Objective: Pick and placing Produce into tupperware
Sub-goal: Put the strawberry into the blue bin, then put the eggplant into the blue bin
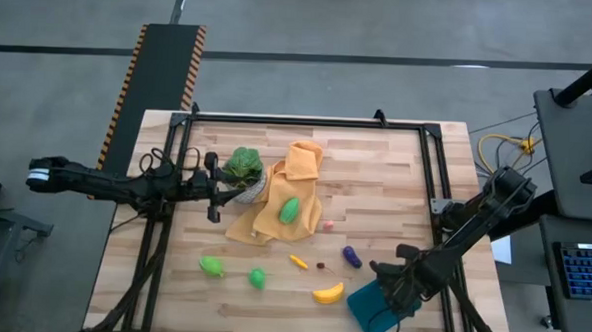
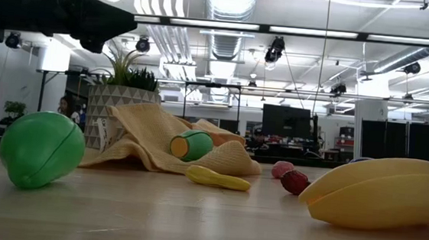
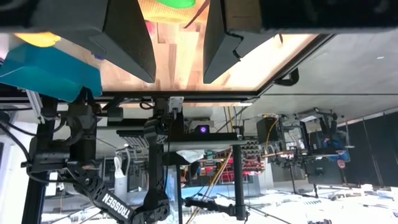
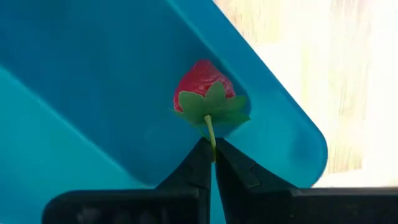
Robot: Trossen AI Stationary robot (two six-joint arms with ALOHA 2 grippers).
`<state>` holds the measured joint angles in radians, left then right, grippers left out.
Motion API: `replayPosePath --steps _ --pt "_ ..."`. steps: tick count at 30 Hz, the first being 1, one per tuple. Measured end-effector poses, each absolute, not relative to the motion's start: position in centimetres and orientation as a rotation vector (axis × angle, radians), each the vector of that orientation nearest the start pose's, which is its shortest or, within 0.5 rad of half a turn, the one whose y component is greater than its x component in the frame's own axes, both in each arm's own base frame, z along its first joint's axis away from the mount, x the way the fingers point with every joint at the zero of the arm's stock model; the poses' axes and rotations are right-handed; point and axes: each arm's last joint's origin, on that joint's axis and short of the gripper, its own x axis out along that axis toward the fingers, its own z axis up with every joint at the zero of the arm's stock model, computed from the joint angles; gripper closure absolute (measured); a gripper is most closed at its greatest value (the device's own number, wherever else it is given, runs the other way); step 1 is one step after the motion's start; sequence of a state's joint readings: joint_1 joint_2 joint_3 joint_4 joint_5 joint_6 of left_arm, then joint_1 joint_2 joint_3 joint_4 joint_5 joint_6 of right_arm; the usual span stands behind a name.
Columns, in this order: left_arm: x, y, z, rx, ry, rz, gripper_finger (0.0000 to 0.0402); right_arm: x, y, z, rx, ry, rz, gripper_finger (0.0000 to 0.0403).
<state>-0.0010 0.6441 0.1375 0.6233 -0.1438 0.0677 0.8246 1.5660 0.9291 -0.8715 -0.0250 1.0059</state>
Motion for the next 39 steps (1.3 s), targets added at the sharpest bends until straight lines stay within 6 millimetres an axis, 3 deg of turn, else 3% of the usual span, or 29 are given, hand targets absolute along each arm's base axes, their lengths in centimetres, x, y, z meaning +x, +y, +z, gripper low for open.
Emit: replayPosePath --steps 11,26,32,39 --pt "14.8 0.4 20.6 0.059 -0.106 0.146 0.0281 17.5 19.1 17.2 0.196 1.546 -0.093 0.039" --pt "14.8 0.4 20.6 0.059 -0.106 0.146 0.0281 17.4 19.0 17.5 0.198 1.545 -0.091 0.0336" --pt "14.8 0.4 20.6 0.058 -0.106 0.146 0.0281 17.7 18.9 20.0 0.22 1.476 -0.073 0.0327" --pt "14.8 0.4 20.6 0.058 -0.108 0.146 0.0281 18.3 18.2 25.7 0.138 1.069 -0.089 0.0324"
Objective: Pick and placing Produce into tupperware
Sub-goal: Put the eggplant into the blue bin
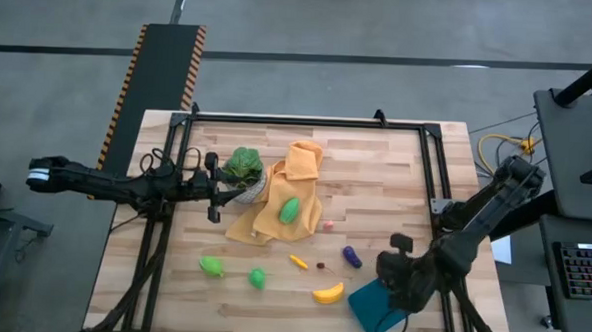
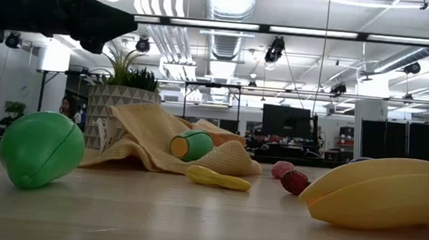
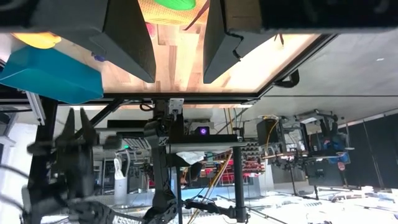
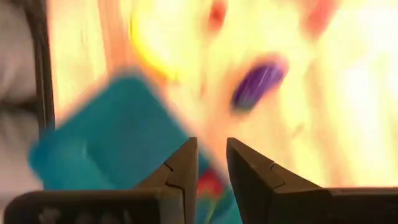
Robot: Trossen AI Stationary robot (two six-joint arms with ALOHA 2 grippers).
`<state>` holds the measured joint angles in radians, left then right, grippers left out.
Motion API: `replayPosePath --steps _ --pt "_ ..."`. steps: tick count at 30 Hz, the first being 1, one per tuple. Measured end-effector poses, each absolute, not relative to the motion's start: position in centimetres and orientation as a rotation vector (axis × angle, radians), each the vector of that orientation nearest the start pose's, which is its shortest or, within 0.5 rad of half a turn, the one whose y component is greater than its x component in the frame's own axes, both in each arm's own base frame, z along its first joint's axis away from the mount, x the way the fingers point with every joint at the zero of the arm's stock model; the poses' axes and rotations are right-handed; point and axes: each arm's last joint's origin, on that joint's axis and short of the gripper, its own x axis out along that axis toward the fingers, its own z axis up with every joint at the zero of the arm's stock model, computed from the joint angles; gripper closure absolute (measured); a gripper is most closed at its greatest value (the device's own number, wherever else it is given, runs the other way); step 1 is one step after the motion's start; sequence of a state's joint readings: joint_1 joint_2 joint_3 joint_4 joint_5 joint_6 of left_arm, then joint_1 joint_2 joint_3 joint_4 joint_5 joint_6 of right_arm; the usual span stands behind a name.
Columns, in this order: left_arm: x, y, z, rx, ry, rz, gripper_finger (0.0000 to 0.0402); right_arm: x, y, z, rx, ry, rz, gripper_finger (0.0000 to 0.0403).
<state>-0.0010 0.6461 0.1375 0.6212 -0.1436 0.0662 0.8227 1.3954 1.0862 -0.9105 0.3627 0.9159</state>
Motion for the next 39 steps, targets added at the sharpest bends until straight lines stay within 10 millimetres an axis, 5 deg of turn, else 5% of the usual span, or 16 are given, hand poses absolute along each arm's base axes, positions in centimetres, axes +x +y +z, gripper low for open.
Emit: replayPosePath --steps 4,10,18,25,39 --pt "14.8 0.4 20.6 0.057 -0.109 0.146 0.0281 18.4 17.4 28.4 0.054 0.862 -0.139 0.033" --pt "14.8 0.4 20.6 0.057 -0.109 0.145 0.0281 18.6 16.7 29.3 0.03 0.827 -0.14 0.0313" --pt "14.8 0.4 20.6 0.056 -0.108 0.146 0.0281 20.7 16.1 29.5 0.226 0.962 -0.081 0.0177" --pt "14.8 0.4 20.6 0.056 -0.106 0.146 0.0281 21.7 15.8 28.6 0.183 0.995 -0.091 0.0078" --pt "14.8 0.4 20.6 0.055 -0.106 0.146 0.0281 24.8 15.0 24.8 0.304 1.062 -0.346 0.0076"
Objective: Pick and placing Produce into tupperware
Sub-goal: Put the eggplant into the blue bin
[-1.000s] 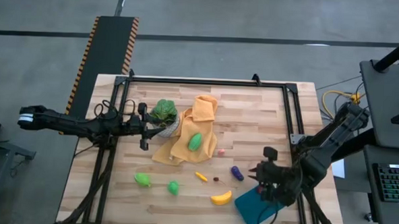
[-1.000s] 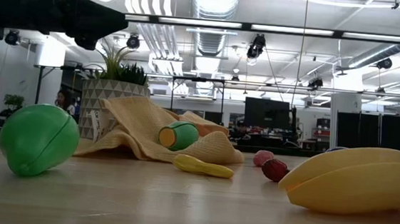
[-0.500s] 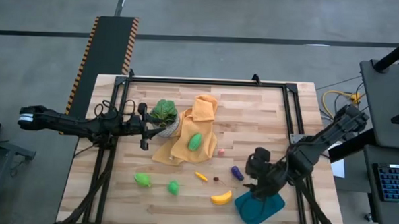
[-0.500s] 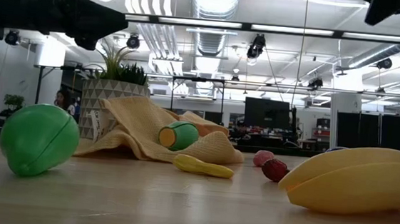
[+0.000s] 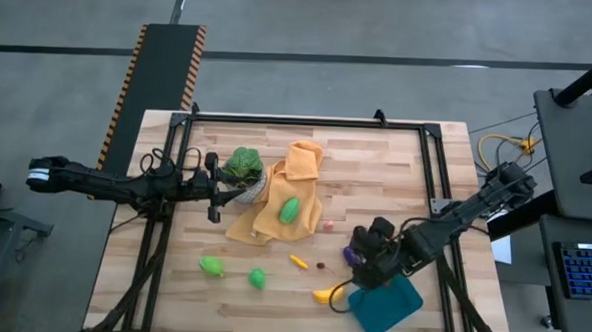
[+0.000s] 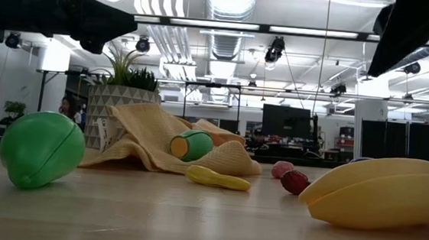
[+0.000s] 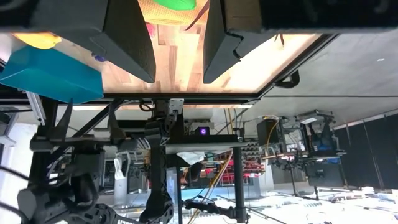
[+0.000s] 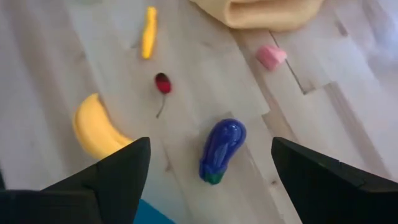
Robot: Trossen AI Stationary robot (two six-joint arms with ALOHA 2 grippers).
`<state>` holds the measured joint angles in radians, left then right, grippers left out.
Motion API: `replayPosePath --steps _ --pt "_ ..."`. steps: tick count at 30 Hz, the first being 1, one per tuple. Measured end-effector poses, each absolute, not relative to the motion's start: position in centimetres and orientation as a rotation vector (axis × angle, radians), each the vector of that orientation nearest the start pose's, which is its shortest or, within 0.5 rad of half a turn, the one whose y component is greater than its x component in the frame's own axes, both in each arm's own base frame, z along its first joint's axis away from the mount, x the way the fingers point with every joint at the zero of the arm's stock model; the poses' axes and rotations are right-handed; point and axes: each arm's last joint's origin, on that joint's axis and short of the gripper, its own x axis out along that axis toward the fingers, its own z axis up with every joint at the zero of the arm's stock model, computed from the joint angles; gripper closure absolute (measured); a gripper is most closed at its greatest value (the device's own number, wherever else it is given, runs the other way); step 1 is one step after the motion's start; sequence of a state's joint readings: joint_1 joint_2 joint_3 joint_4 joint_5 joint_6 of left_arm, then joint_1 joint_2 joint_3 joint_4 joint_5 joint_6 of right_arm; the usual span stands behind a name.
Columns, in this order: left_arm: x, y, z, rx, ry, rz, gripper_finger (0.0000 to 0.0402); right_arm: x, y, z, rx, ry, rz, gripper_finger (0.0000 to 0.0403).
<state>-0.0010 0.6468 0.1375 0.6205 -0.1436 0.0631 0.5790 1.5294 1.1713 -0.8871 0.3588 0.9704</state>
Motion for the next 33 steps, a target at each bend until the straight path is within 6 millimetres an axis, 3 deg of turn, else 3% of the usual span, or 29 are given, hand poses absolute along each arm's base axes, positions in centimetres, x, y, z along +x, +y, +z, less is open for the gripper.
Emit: replayPosePath --steps 6,10,16,33 --pt "14.8 0.4 20.6 0.055 -0.106 0.146 0.0281 25.6 13.9 23.5 0.508 1.145 -0.501 0.0076" --pt "14.8 0.4 20.6 0.055 -0.106 0.146 0.0281 25.8 13.4 23.1 0.555 1.2 -0.533 0.0076" --pt "14.8 0.4 20.6 0.055 -0.106 0.146 0.0281 26.2 13.3 22.3 0.545 1.224 -0.553 0.0077" --pt "14.8 0.4 20.6 0.056 -0.106 0.145 0.0281 28.2 13.8 16.9 0.444 1.337 -0.642 0.0077"
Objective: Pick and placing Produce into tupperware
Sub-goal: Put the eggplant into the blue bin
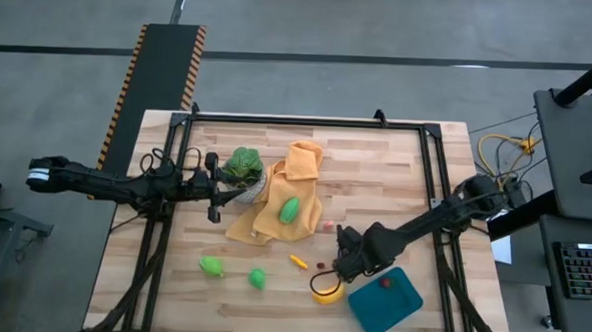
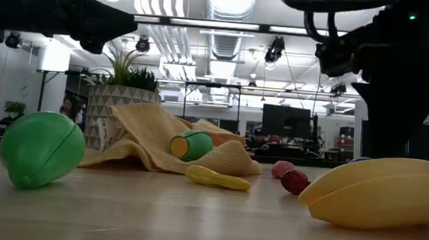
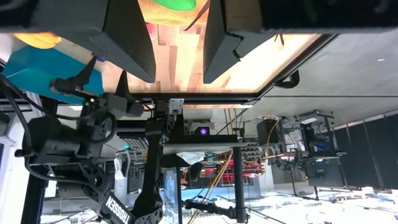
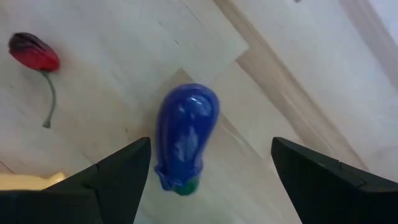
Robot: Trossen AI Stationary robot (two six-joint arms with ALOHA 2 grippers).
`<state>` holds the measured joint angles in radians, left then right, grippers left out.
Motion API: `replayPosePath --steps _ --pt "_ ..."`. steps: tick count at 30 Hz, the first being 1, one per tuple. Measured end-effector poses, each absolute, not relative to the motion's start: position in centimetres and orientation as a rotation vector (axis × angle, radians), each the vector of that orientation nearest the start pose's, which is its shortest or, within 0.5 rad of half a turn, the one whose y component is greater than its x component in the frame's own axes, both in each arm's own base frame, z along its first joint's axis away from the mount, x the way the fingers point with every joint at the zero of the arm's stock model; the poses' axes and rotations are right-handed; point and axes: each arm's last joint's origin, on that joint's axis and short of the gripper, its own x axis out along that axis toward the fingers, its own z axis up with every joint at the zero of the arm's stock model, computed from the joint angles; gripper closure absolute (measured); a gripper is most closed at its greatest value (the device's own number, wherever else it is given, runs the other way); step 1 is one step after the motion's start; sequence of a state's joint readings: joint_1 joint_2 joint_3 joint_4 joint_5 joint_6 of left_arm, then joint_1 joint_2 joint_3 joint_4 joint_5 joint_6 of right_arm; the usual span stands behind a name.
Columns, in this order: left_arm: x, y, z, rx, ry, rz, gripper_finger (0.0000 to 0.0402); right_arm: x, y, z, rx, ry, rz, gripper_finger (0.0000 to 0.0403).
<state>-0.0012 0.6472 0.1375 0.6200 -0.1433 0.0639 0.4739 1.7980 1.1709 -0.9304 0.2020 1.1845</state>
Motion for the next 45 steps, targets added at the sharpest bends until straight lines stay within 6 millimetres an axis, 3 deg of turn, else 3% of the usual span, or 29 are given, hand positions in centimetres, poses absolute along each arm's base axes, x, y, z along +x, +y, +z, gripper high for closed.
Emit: replayPosePath --steps 18,30,45 --pt "14.8 0.4 20.6 0.056 -0.106 0.145 0.0281 29.5 13.9 14.4 0.385 1.361 -0.603 0.0077" --pt "14.8 0.4 20.6 0.056 -0.105 0.145 0.0281 29.4 13.8 14.3 0.381 1.366 -0.605 0.0081" --pt "14.8 0.4 20.6 0.056 -0.105 0.146 0.0281 29.3 13.8 14.2 0.368 1.377 -0.599 0.0206"
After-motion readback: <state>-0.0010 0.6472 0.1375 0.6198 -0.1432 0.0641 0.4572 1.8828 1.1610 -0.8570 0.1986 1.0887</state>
